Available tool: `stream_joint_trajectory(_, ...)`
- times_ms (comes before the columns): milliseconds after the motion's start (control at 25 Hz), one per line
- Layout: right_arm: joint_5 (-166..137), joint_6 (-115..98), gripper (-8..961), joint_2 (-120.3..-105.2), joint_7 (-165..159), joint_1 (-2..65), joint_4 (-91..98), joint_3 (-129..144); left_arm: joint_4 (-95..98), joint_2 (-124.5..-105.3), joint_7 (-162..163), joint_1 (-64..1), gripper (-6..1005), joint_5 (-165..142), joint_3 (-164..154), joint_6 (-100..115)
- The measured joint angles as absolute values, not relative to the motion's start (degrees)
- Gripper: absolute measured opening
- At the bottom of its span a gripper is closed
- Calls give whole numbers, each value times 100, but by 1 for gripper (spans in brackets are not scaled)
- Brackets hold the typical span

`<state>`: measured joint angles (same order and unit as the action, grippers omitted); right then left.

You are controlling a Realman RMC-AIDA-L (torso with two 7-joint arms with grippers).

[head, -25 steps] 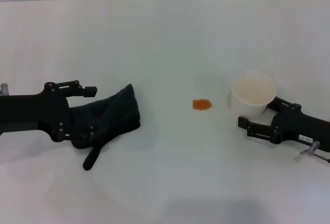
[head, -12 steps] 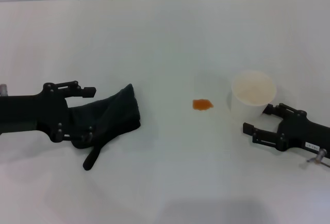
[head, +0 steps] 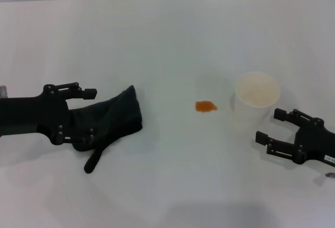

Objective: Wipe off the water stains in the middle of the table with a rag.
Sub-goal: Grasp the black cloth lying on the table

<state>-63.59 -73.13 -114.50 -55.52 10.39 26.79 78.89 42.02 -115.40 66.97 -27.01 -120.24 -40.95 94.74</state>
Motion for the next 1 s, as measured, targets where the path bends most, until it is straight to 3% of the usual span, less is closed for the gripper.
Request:
stream_joint_trajectory(520,-6343,-7820,860,-11477,-5558,536,3470,7422,4194,-11553,6697,-2698,762,-11992,-4086,9454)
stream_joint_trajectory(1000,-6594,-8065,859,-11467,-6001,793,4047,7337,4192,-11564,6697,-2699,759,-11906,-4078,9392)
